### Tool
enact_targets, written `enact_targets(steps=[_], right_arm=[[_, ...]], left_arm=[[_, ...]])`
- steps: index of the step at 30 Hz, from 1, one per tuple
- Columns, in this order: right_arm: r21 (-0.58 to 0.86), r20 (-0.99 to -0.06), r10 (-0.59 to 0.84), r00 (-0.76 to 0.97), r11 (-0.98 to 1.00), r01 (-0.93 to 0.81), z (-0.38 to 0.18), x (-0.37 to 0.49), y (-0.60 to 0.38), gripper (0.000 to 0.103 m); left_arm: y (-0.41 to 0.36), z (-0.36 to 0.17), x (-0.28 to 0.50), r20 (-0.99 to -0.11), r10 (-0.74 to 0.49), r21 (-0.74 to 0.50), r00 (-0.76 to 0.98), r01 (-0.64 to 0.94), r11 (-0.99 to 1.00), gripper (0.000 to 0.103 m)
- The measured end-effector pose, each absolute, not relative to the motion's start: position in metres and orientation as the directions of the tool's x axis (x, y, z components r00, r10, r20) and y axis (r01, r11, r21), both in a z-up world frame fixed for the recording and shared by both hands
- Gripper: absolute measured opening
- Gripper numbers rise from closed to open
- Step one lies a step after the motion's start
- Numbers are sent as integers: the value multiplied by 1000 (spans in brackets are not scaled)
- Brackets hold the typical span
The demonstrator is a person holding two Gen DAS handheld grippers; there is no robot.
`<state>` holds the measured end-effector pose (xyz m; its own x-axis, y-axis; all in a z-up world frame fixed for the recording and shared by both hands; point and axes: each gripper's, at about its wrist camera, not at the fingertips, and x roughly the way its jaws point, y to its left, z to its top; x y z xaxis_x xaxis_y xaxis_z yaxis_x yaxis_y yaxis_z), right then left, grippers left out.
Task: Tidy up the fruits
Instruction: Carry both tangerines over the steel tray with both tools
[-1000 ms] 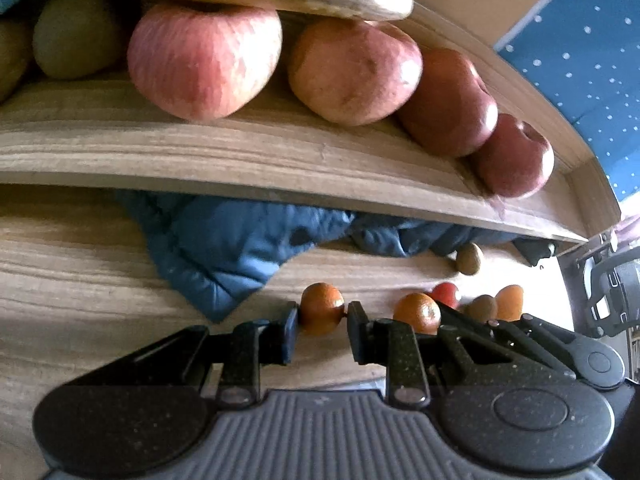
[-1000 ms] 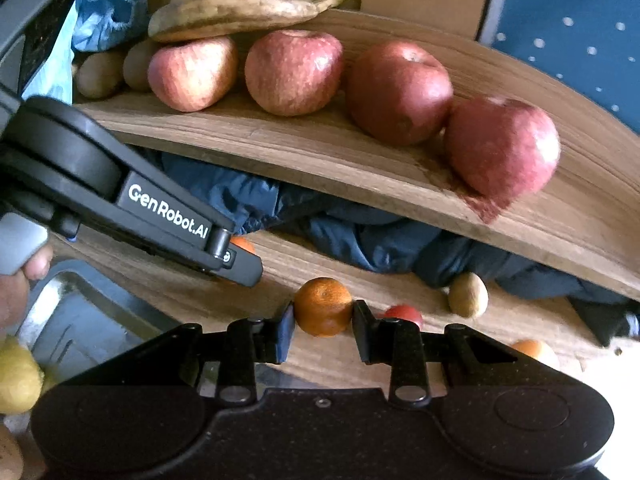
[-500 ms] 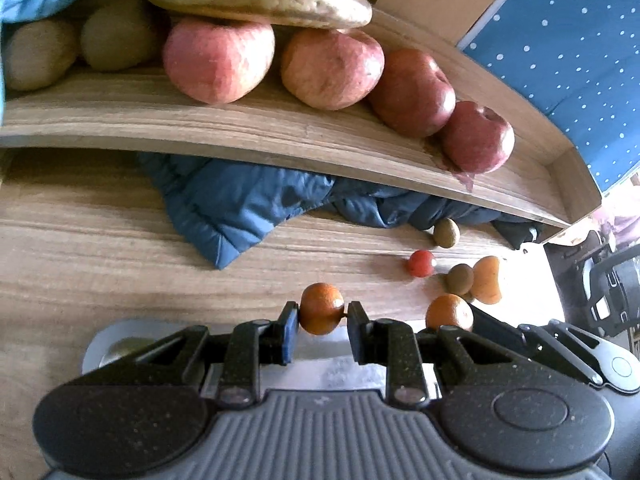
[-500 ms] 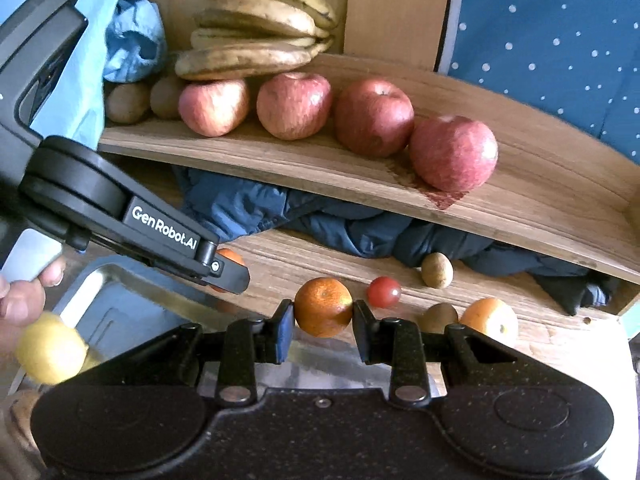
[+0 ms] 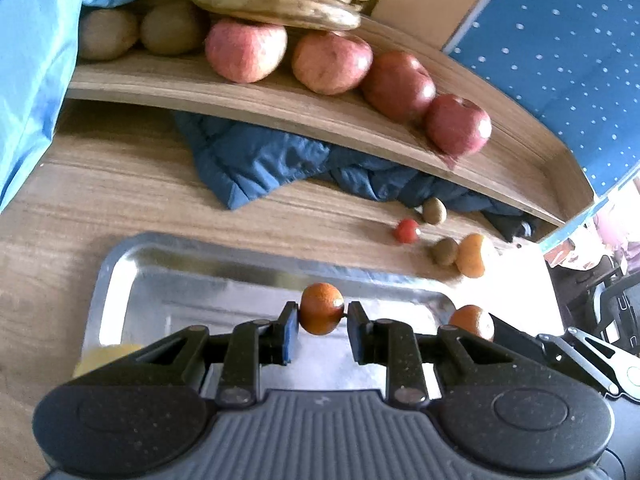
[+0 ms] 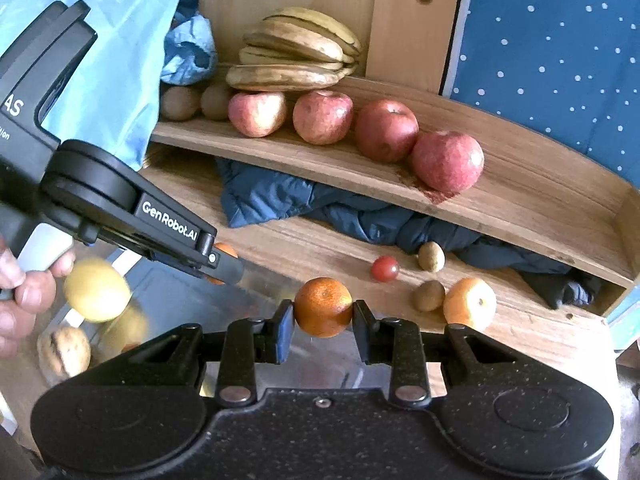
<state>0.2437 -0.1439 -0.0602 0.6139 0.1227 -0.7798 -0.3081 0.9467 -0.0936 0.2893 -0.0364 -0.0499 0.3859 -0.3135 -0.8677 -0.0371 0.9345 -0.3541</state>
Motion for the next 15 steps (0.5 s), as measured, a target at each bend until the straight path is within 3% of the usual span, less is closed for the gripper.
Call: enact_targets(steps=[15], right_arm=[[-78, -783, 186, 594, 917, -391, -53, 168, -179, 33]], left_arm=[[-84, -24, 215, -863, -295, -343, 411, -44, 938, 28]])
